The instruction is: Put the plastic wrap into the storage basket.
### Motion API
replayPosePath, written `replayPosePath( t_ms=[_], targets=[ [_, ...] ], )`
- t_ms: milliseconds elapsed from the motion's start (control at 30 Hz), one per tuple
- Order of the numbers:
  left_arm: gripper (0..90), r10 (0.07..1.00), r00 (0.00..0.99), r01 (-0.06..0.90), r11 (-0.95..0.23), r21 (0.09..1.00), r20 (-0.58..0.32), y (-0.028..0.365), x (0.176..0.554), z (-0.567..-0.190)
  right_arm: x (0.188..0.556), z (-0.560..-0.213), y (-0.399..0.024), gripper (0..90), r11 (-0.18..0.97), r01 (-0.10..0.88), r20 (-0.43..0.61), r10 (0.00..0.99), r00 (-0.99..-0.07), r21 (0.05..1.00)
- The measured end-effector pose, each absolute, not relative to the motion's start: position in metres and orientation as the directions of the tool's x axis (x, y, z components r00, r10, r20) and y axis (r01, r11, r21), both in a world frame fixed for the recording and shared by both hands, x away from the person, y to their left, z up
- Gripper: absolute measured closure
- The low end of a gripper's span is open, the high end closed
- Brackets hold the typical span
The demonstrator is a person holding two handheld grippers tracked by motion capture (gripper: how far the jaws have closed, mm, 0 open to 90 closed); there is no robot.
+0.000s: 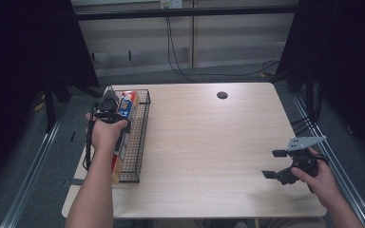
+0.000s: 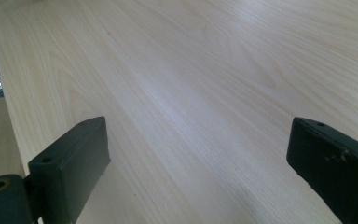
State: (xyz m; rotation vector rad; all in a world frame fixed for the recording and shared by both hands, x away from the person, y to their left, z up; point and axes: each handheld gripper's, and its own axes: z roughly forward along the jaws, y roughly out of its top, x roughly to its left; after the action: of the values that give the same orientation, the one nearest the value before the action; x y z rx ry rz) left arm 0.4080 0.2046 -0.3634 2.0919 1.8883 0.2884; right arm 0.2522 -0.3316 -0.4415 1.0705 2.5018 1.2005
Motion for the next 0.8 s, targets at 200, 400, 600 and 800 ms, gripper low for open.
replayPosePath(
  t_ms=[200,400,600,800],
  targets=[
    [43.1,0.994,0.094,0.935,-0.069,0.349,-0.055,0.207,0.407,-0.37,0.252,-0.443,-0.331,5.6,0.426,0.533,0.144,0.667,-0.731,0.731],
    [43.0,0.995,0.077,0.941,-0.054,0.335,-0.056,0.209,0.409,-0.378,0.253,-0.443,-0.331,5.6,0.425,0.538,0.147,0.669,-0.729,0.728],
    [42.8,0.997,0.05,0.944,-0.031,0.328,-0.051,0.21,0.41,-0.382,0.253,-0.444,-0.331,5.6,0.427,0.537,0.148,0.666,-0.731,0.727],
    [42.6,0.998,0.035,0.95,-0.02,0.31,-0.044,0.213,0.413,-0.388,0.253,-0.444,-0.331,5.6,0.431,0.539,0.145,0.668,-0.729,0.723]
  ],
)
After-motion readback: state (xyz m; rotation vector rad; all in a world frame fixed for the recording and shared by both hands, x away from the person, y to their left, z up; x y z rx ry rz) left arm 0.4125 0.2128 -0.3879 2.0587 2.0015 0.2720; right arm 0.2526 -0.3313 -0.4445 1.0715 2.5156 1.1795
